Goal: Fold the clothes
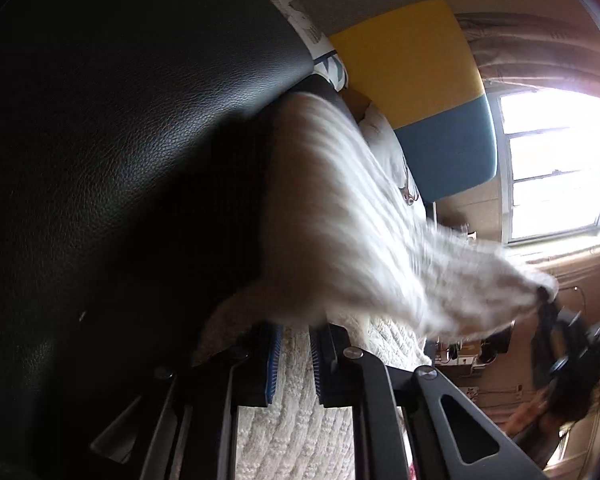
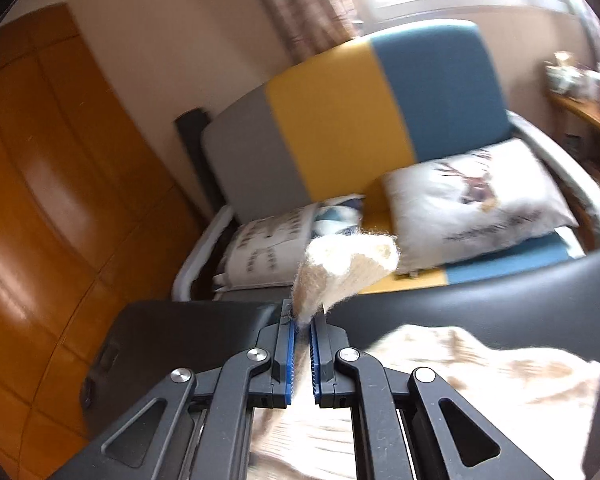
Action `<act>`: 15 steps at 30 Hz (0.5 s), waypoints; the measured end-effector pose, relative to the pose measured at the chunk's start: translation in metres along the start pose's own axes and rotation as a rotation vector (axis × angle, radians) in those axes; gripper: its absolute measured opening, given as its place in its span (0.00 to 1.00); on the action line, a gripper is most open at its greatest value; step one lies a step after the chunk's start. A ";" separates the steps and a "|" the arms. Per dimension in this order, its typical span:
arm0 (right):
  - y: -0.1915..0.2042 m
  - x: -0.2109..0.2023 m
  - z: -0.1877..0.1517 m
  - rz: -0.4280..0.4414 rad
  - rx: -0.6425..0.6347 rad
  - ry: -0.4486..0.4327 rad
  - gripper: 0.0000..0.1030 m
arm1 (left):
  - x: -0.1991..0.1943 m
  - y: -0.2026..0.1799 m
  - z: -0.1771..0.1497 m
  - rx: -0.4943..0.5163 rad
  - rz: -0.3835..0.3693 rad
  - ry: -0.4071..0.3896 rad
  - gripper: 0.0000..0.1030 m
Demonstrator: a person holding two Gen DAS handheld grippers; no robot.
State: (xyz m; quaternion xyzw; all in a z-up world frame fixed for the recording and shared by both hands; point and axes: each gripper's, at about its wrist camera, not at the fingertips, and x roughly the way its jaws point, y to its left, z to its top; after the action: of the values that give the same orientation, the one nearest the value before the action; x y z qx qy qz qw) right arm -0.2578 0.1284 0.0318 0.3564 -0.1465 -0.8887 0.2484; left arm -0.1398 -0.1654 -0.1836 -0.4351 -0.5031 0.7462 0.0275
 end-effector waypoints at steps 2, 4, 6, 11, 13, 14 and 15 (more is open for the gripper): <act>-0.025 -0.012 -0.006 -0.043 0.021 -0.003 0.07 | -0.001 -0.002 -0.001 0.019 0.012 -0.005 0.11; -0.053 -0.024 -0.015 -0.076 0.065 -0.002 0.07 | -0.001 -0.005 -0.003 0.047 0.029 -0.011 0.11; -0.086 -0.038 -0.030 -0.107 0.127 0.006 0.07 | -0.001 -0.009 -0.005 0.077 0.047 -0.015 0.11; -0.163 -0.054 -0.081 -0.168 0.296 0.018 0.07 | -0.005 -0.010 -0.008 0.083 0.053 -0.009 0.11; -0.188 -0.054 -0.102 -0.181 0.354 0.032 0.07 | -0.006 -0.011 -0.010 0.095 0.057 -0.008 0.11; -0.200 -0.054 -0.112 -0.187 0.383 0.040 0.07 | -0.006 -0.013 -0.011 0.110 0.064 -0.010 0.11; -0.212 -0.053 -0.122 -0.192 0.411 0.048 0.07 | -0.007 -0.015 -0.012 0.118 0.067 -0.009 0.11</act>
State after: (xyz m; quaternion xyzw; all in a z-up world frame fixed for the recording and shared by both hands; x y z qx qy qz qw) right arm -0.2096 0.3239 -0.1169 0.4328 -0.2840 -0.8510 0.0881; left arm -0.1338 -0.1529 -0.1695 -0.4459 -0.4432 0.7773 0.0257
